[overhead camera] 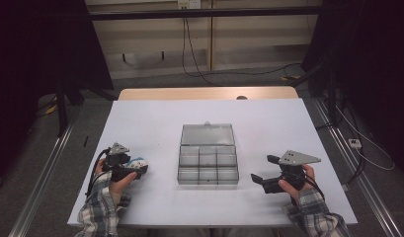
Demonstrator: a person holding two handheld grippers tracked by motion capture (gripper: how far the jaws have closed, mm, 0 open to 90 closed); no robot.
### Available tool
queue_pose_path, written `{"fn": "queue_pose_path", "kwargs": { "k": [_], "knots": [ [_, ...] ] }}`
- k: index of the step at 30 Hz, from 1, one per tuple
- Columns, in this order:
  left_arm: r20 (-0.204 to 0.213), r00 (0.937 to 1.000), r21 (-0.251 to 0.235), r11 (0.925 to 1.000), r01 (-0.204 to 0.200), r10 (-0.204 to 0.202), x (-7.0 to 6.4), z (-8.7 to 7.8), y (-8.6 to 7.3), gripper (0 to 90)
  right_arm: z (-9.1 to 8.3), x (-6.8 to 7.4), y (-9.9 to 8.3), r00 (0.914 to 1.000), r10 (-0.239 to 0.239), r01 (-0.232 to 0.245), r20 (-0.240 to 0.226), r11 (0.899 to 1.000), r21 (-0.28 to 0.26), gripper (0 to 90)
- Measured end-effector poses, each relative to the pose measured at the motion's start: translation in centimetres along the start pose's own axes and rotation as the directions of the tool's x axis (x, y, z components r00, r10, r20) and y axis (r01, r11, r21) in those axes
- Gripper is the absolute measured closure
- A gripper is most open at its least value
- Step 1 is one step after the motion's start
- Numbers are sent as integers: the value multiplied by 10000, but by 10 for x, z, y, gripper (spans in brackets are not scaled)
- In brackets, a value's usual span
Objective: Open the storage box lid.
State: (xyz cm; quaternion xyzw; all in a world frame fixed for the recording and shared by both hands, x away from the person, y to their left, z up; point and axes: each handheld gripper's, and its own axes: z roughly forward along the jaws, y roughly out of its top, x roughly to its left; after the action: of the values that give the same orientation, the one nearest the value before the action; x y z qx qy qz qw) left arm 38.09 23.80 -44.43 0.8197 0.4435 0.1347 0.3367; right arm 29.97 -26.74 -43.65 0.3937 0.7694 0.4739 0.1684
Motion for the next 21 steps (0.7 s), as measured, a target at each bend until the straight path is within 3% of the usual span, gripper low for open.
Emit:
{"fn": "queue_pose_path", "kwargs": {
  "k": [6,12,21],
  "knots": [
    [-6,10000,209,9998,-31,32,-1,6,-2,217,0,0,0,10000,-11,11,-43,10000,-9,66],
    [-21,10000,152,9999,-61,61,-1,3,-2,298,0,0,0,10000,-17,17,-68,10000,-6,67],
    [169,9999,-35,10000,2,-2,-2,0,0,327,0,1,1,10000,-61,60,-77,10000,-37,67]
  ]
}}
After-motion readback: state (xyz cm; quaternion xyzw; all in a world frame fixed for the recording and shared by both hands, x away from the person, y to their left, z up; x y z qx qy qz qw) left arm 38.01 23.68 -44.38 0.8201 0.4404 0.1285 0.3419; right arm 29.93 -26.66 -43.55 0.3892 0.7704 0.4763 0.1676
